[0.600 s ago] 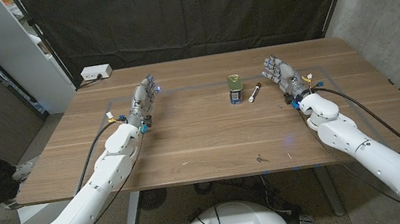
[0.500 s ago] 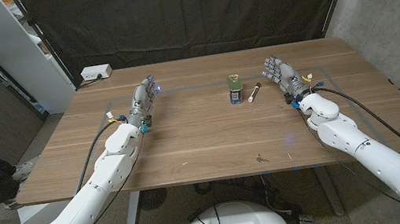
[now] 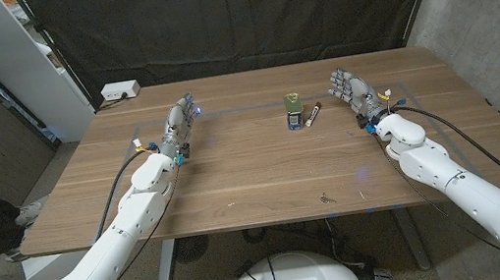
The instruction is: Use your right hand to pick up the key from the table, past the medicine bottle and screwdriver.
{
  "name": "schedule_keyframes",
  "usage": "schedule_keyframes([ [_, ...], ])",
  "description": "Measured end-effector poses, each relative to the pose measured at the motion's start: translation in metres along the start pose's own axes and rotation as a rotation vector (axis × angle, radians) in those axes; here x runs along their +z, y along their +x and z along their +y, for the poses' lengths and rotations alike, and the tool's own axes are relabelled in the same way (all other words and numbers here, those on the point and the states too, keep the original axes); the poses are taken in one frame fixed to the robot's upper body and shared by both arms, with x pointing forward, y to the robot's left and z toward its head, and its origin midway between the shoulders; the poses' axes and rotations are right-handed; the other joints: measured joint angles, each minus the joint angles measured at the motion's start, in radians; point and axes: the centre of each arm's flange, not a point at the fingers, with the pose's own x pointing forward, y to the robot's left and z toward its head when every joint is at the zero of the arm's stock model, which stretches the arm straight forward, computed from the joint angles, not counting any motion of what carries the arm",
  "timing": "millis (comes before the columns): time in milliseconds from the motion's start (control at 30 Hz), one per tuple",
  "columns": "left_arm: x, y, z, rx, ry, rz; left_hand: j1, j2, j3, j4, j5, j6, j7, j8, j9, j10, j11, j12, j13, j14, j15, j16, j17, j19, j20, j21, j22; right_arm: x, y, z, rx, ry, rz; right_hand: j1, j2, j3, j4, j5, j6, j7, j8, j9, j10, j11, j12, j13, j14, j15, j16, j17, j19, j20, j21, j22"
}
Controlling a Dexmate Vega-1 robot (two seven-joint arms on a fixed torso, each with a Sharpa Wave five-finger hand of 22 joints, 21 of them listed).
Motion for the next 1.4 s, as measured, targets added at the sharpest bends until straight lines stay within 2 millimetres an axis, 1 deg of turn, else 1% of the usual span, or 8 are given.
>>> schedule_keyframes([
  [467, -0.001, 0.001, 0.000, -0.005, 0.000, 0.004, 0.000, 0.000, 0.000, 0.000, 0.000, 0.000, 0.000, 0.000, 0.000, 0.000, 0.000, 0.000, 0.000, -0.003, -0.003, 0.000, 0.000, -0.003, 0.003, 0.000, 0.000, 0.011, -0.003, -0.005, 0.014, -0.048, -0.011, 0.021, -0.021, 0.004, -0.037, 0.000, 0.005, 0.005, 0.000, 0.000, 0.005, 0.005, 0.000, 0.000, 0.011, 0.011, 0.007, 0.000, 0.007, 0.007, 0.000, 0.000],
  [600, -0.001, 0.001, -0.001, -0.007, 0.001, 0.005, 0.000, 0.000, 0.000, 0.000, 0.000, 0.000, 0.000, 0.000, 0.000, 0.000, 0.000, 0.000, 0.000, -0.003, -0.003, 0.000, 0.000, -0.003, 0.003, 0.000, 0.000, 0.013, -0.004, -0.007, 0.018, -0.059, -0.013, 0.031, -0.023, 0.006, -0.043, 0.000, 0.011, 0.000, 0.000, 0.000, 0.011, 0.000, 0.000, 0.000, 0.014, 0.007, 0.007, 0.000, 0.007, 0.007, 0.000, 0.000],
  [767, -0.001, 0.002, -0.001, -0.009, 0.002, 0.005, 0.000, 0.000, 0.000, 0.000, 0.000, 0.000, 0.000, 0.000, 0.000, 0.000, 0.000, 0.000, 0.000, -0.003, -0.003, 0.000, 0.000, -0.003, 0.003, 0.000, 0.000, 0.017, -0.006, -0.008, 0.023, -0.073, -0.019, 0.036, -0.028, 0.006, -0.051, 0.000, 0.019, -0.002, 0.008, 0.000, 0.016, 0.005, 0.000, 0.003, 0.016, 0.005, 0.007, 0.000, 0.011, 0.010, 0.000, 0.000],
  [1000, -0.001, 0.002, -0.001, -0.010, 0.003, 0.006, 0.000, 0.000, 0.000, 0.000, 0.000, 0.000, 0.000, 0.000, 0.000, 0.000, 0.000, 0.000, 0.000, -0.003, -0.003, 0.000, 0.000, -0.003, 0.003, 0.000, 0.000, 0.026, -0.010, -0.010, 0.037, -0.106, -0.036, 0.046, -0.027, 0.008, -0.063, 0.000, 0.023, 0.002, 0.008, 0.000, 0.022, 0.000, 0.008, 0.003, 0.016, 0.005, 0.007, 0.000, 0.011, 0.010, 0.000, 0.000],
  [1167, 0.000, 0.002, -0.003, -0.013, 0.002, 0.002, 0.000, 0.000, 0.000, 0.000, 0.000, 0.000, 0.000, 0.004, 0.000, 0.000, 0.000, 0.004, 0.000, -0.003, -0.003, 0.000, 0.000, -0.003, 0.003, 0.000, 0.000, 0.034, -0.013, -0.011, 0.046, -0.148, -0.050, 0.055, -0.026, 0.012, -0.067, 0.000, 0.024, 0.001, 0.008, 0.000, 0.027, 0.005, 0.008, 0.003, 0.016, 0.005, 0.007, 0.000, 0.014, 0.014, 0.000, 0.000],
  [1233, 0.000, 0.002, -0.003, -0.015, 0.003, 0.002, 0.000, 0.000, 0.000, 0.000, 0.000, 0.000, 0.000, 0.004, 0.000, 0.000, 0.000, 0.004, 0.000, -0.003, -0.003, 0.000, 0.000, -0.003, 0.003, 0.000, 0.000, 0.037, -0.015, -0.012, 0.049, -0.163, -0.054, 0.055, -0.026, 0.012, -0.076, 0.000, 0.027, -0.002, 0.008, 0.000, 0.027, 0.005, 0.008, 0.003, 0.016, 0.005, 0.007, 0.000, 0.014, 0.014, 0.000, 0.000],
  [1300, 0.000, 0.001, -0.004, -0.016, 0.003, 0.003, 0.000, 0.000, 0.000, 0.000, 0.000, 0.000, 0.000, 0.004, 0.000, 0.000, 0.000, 0.004, 0.000, -0.003, -0.003, 0.000, 0.000, -0.003, 0.003, 0.000, 0.000, 0.039, -0.016, -0.012, 0.052, -0.172, -0.058, 0.056, -0.027, 0.014, -0.077, 0.000, 0.027, -0.002, 0.008, 0.000, 0.027, 0.005, 0.008, 0.003, 0.020, 0.009, 0.007, 0.000, 0.014, 0.014, 0.000, 0.000],
  [1400, 0.001, 0.001, -0.004, -0.017, 0.004, 0.003, 0.000, 0.000, 0.000, 0.000, 0.000, 0.000, 0.000, 0.004, 0.000, 0.000, 0.000, 0.004, 0.000, -0.003, -0.003, 0.000, 0.000, -0.003, 0.003, 0.000, 0.000, 0.043, -0.019, -0.013, 0.058, -0.188, -0.064, 0.066, -0.024, 0.018, -0.087, 0.000, 0.036, 0.000, 0.008, 0.000, 0.038, 0.002, 0.008, 0.003, 0.031, 0.001, 0.011, 0.000, 0.014, 0.014, 0.000, 0.000],
])
